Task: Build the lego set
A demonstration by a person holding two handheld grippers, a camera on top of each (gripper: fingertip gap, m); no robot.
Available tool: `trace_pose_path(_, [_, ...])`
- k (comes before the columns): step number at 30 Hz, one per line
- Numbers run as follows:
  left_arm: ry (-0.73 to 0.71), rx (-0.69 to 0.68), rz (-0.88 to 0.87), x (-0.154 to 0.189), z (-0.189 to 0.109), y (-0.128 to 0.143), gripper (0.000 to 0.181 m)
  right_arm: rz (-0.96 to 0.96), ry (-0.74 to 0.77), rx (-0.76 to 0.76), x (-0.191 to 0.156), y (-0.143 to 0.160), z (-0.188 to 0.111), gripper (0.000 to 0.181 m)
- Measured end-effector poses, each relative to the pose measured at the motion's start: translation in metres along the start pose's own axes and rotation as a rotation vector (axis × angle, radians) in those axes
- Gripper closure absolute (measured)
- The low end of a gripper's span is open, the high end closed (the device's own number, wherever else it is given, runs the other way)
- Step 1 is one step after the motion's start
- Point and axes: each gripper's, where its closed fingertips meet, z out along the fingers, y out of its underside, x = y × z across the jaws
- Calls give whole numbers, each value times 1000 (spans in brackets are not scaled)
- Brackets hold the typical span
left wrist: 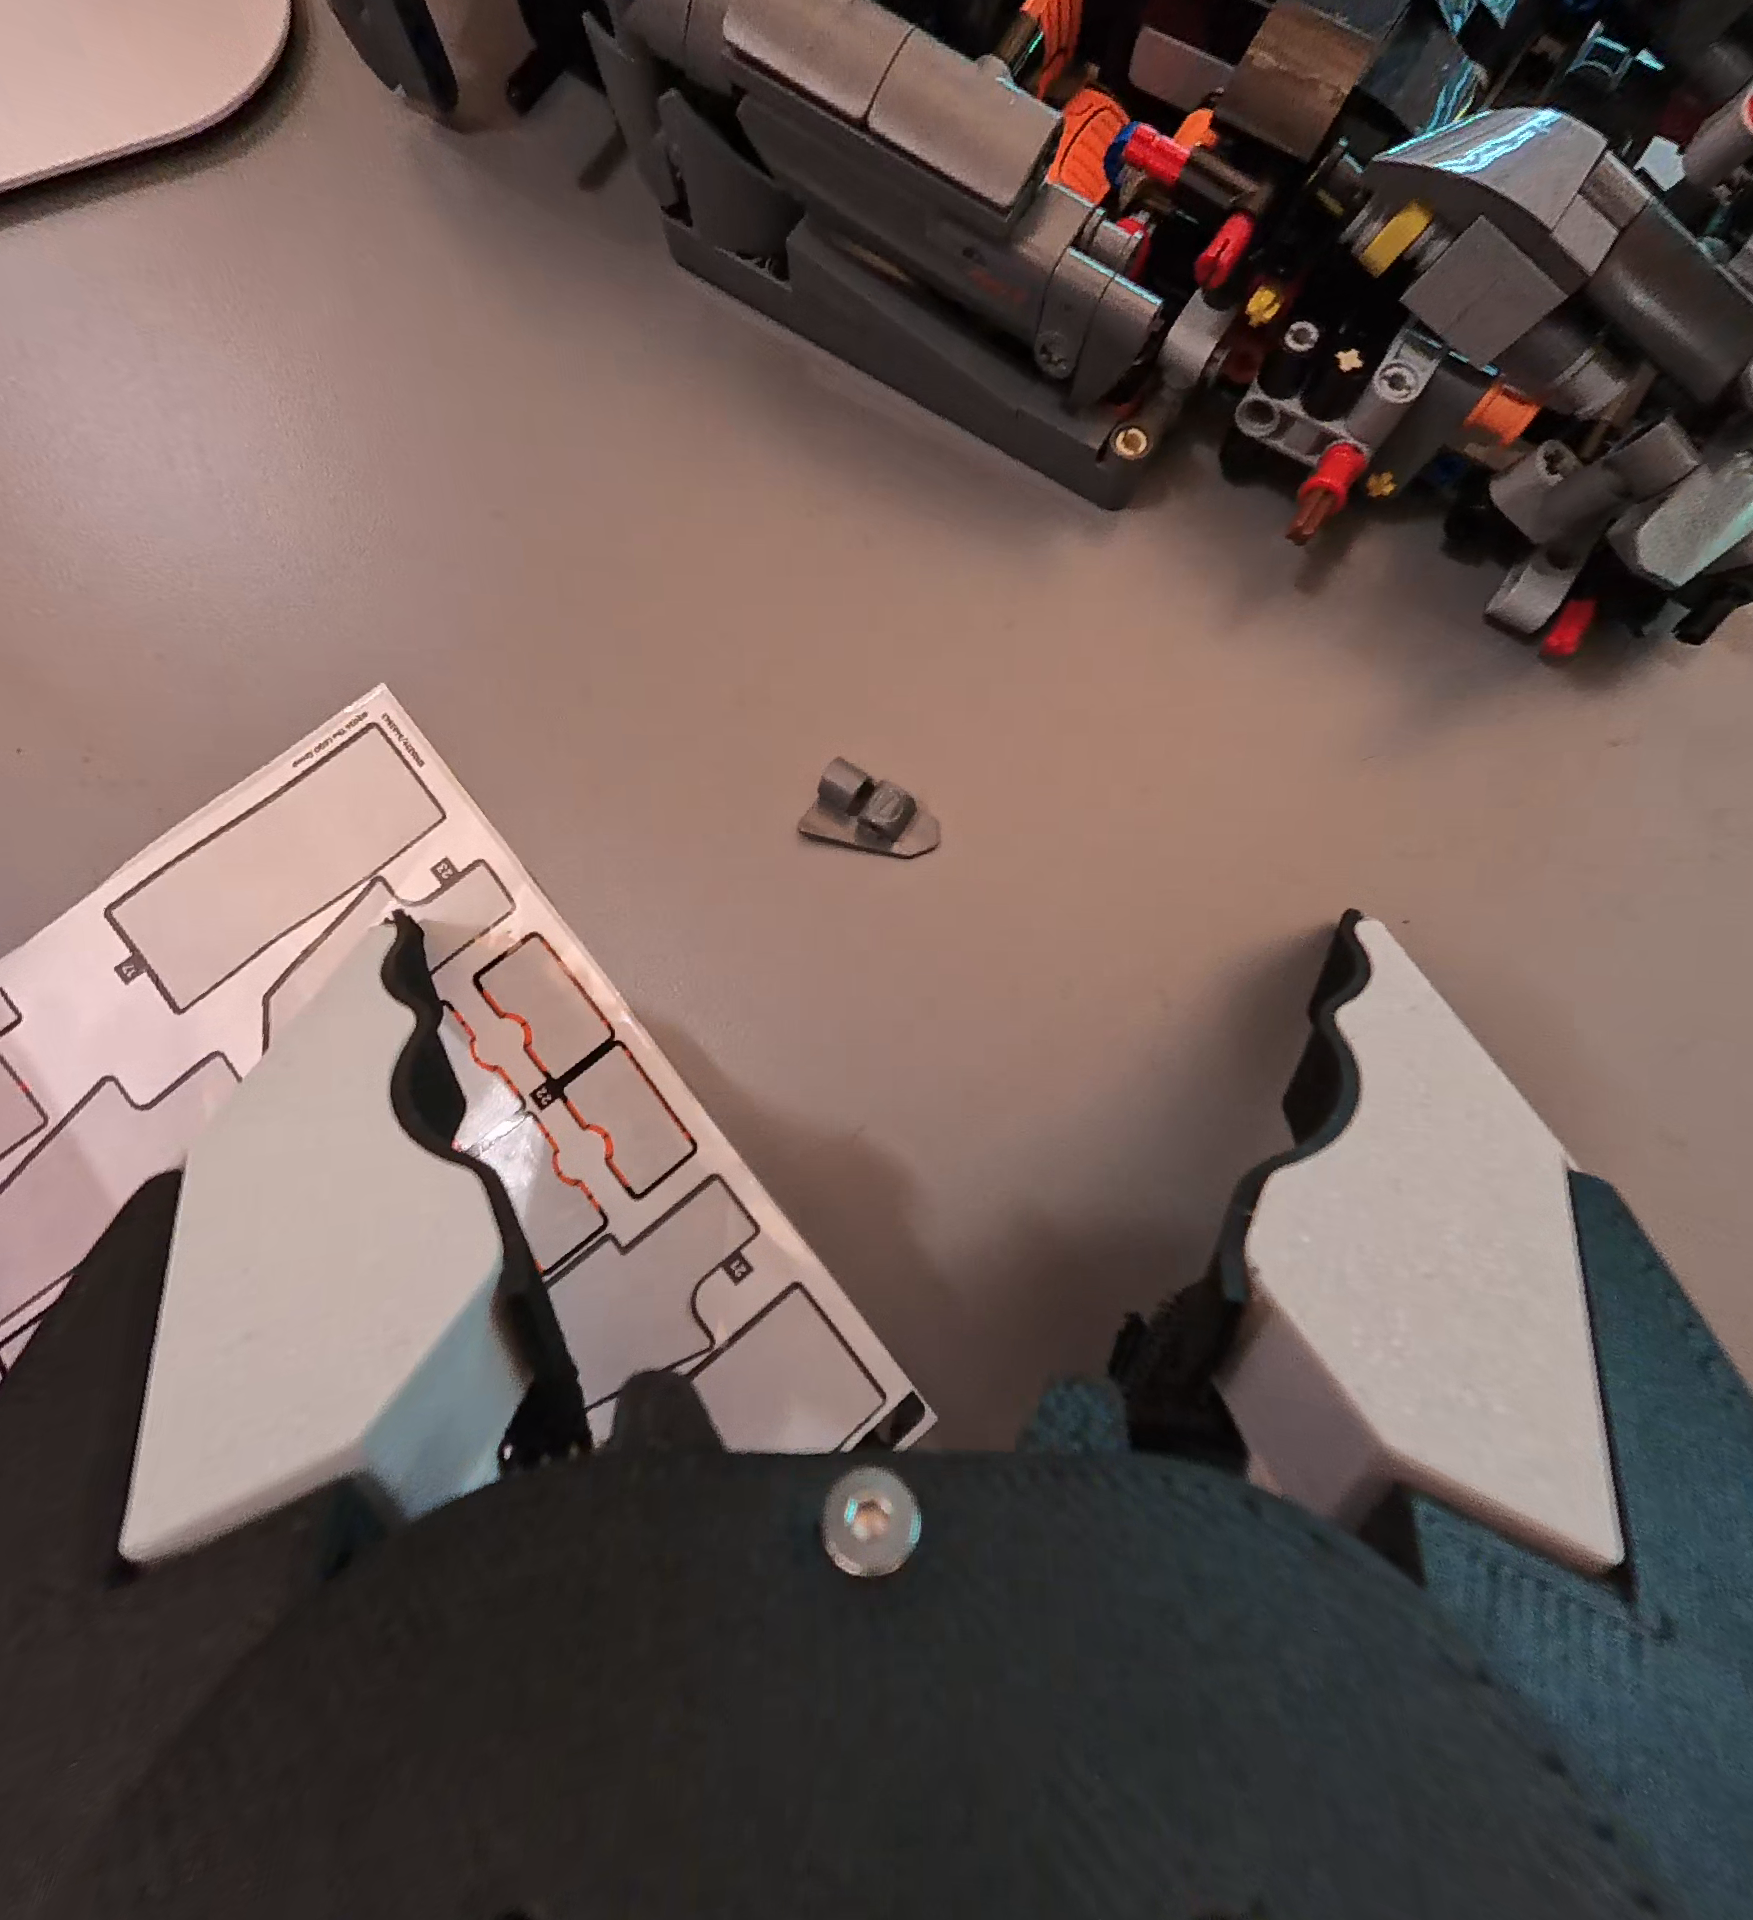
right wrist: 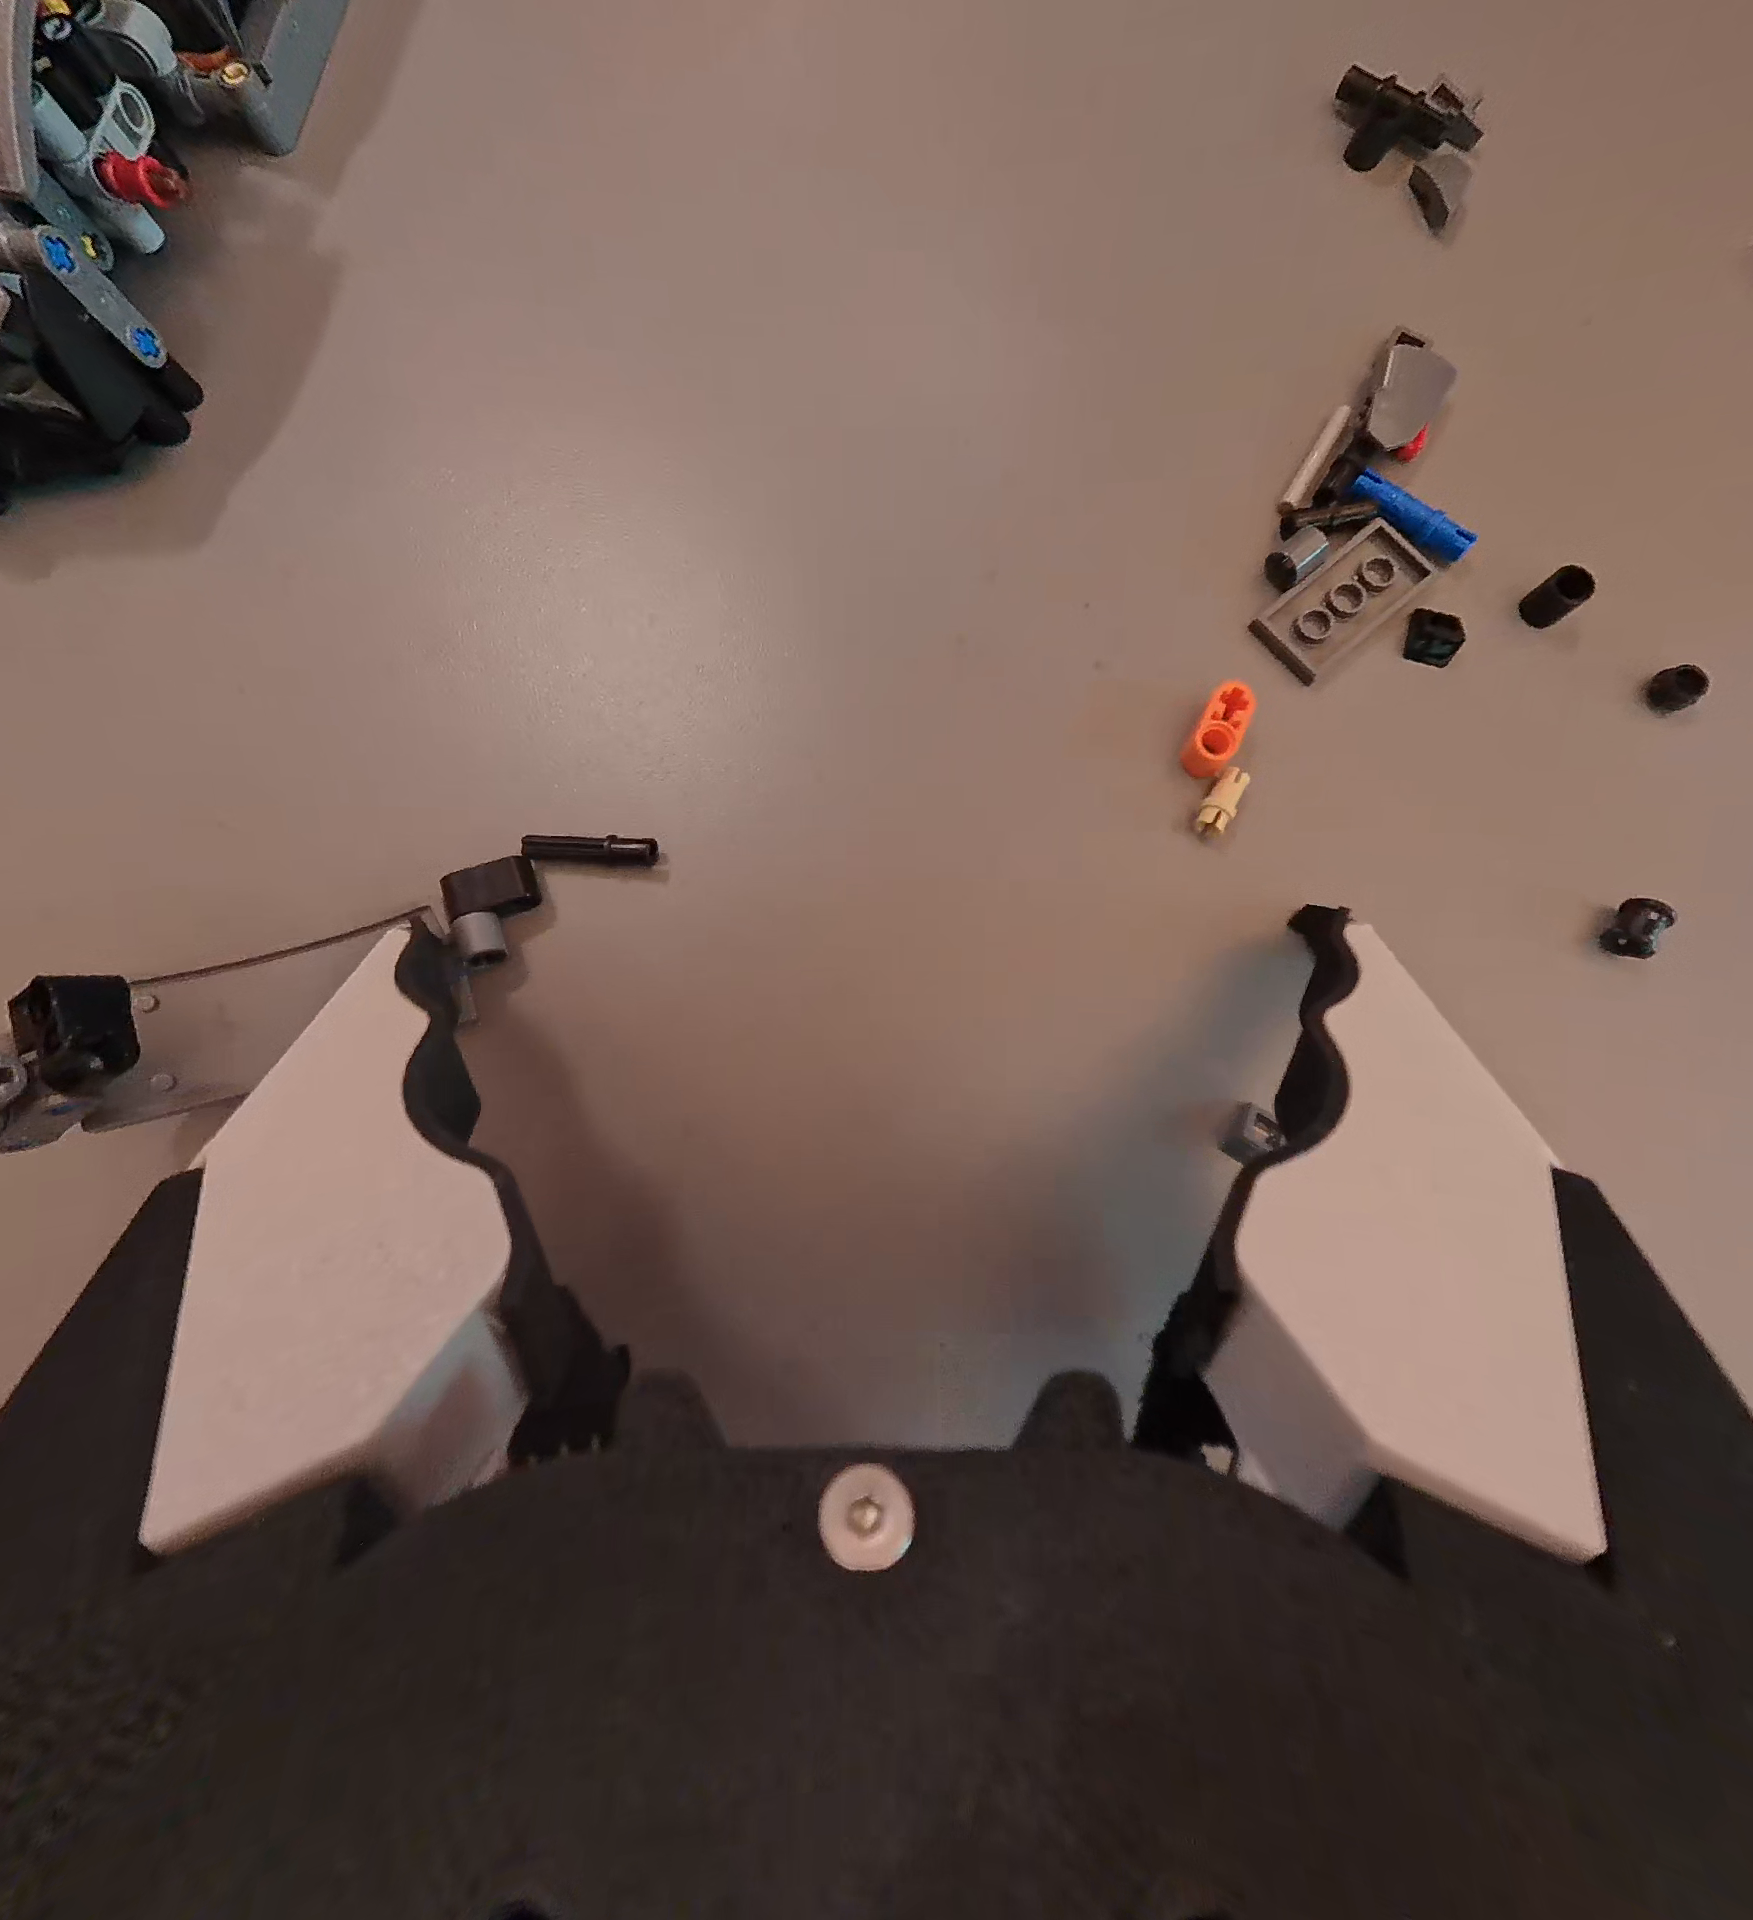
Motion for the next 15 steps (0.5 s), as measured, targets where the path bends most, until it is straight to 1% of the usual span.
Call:
trace_pose_path(9, [13, -2, 11, 0, 3, -3, 23, -2, 2, -2, -6, -1, 0, 26])
trace_pose_path(15, [6, -2, 4, 0, 5, -5, 23, 1, 0, 5, -3, -1, 1, 25])
